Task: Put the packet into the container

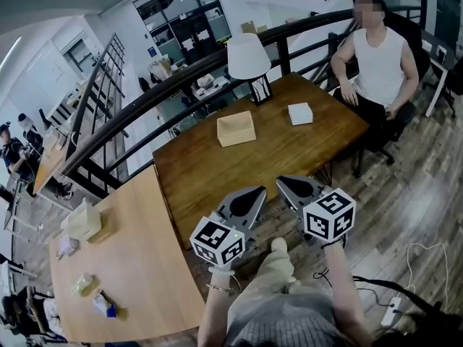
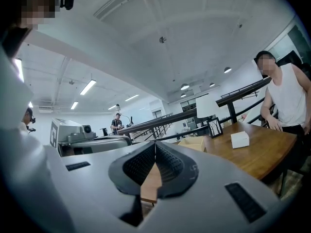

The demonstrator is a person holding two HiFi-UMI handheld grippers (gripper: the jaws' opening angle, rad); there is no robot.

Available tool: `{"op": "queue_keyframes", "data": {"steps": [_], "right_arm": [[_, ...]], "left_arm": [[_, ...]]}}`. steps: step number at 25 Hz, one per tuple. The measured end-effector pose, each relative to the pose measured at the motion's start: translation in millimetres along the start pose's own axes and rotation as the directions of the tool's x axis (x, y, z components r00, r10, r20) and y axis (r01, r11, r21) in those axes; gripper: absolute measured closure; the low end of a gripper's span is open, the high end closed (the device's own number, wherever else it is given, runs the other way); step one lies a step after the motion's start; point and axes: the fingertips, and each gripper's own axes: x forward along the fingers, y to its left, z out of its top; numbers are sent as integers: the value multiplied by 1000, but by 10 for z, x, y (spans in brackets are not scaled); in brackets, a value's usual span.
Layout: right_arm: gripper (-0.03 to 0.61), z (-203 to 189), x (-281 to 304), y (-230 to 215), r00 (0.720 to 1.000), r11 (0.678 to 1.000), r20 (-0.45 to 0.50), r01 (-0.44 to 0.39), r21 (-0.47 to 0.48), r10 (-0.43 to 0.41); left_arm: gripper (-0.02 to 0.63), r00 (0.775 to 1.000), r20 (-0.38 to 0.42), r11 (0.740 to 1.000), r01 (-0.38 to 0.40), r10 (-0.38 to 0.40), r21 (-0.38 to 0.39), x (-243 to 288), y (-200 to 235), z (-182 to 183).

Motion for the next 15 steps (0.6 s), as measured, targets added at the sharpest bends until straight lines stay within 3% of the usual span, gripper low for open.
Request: {"op": "queue_keyframes", "data": {"steps": [15], "right_arm": [[566,391,669,-875,999,999,-2,32,-5,-32]], "left_arm": [[607,999,25,999,47,-46,-10,878,810,135]]}}
